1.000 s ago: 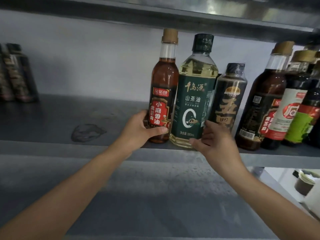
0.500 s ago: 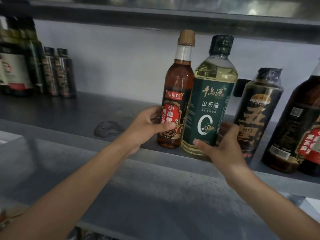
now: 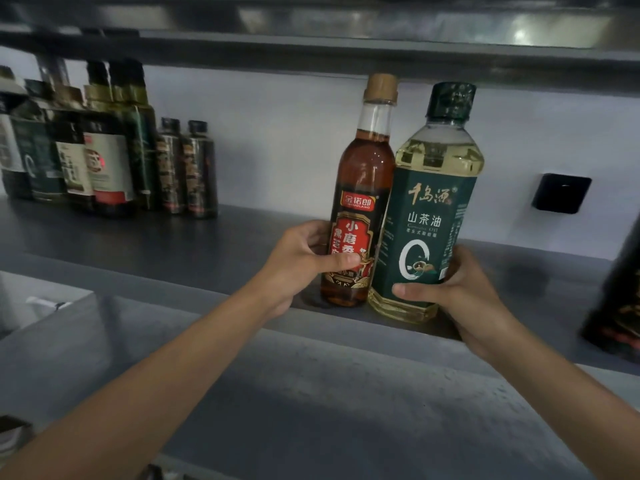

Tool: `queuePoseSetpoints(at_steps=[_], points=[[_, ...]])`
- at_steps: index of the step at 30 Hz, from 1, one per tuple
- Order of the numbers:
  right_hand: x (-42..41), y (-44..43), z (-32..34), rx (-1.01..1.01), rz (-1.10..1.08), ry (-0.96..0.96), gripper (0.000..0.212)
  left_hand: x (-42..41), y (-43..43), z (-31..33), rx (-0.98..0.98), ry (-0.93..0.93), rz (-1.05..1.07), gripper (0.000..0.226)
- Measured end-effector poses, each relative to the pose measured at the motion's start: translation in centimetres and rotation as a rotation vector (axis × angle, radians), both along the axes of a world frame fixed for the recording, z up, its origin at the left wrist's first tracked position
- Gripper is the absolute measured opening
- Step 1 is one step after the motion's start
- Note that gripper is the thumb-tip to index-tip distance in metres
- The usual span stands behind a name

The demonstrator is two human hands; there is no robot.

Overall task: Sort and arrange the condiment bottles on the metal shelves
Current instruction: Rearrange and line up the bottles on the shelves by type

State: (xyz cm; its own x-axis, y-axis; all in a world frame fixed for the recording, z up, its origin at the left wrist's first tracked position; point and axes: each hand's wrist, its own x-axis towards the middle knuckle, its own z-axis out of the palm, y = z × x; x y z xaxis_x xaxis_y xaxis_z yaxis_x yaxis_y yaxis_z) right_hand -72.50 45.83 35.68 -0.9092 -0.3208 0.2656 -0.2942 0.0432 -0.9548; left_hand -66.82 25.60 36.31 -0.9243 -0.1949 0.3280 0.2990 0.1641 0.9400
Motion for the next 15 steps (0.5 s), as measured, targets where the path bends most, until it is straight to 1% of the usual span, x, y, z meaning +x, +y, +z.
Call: queuePoseSetpoints(at_steps=[3, 7, 12, 15], points=[[0.8, -5.2, 0.0, -0.044, 0.021, 0.011, 0.096, 1.0, -4.9, 0.3, -0.025, -0.004, 0.009, 0.060], [2.0, -11.7, 0.4, -0.081, -0.017, 0.053, 0.096, 2.5, -11.1, 0.5, -0.037, -0.006, 0.043, 0.065], [2.9, -17.7, 0.5, -0.053, 0.019, 0.071, 0.100, 3.8, -17.2, 0.5, -0.017, -0.008, 0.061, 0.053], [2.6, -20.4, 1.0, -0.019, 0.043, 0.097, 0.088, 4.0, -19.8, 0.7, 0.021, -0.015, 0.085, 0.050]])
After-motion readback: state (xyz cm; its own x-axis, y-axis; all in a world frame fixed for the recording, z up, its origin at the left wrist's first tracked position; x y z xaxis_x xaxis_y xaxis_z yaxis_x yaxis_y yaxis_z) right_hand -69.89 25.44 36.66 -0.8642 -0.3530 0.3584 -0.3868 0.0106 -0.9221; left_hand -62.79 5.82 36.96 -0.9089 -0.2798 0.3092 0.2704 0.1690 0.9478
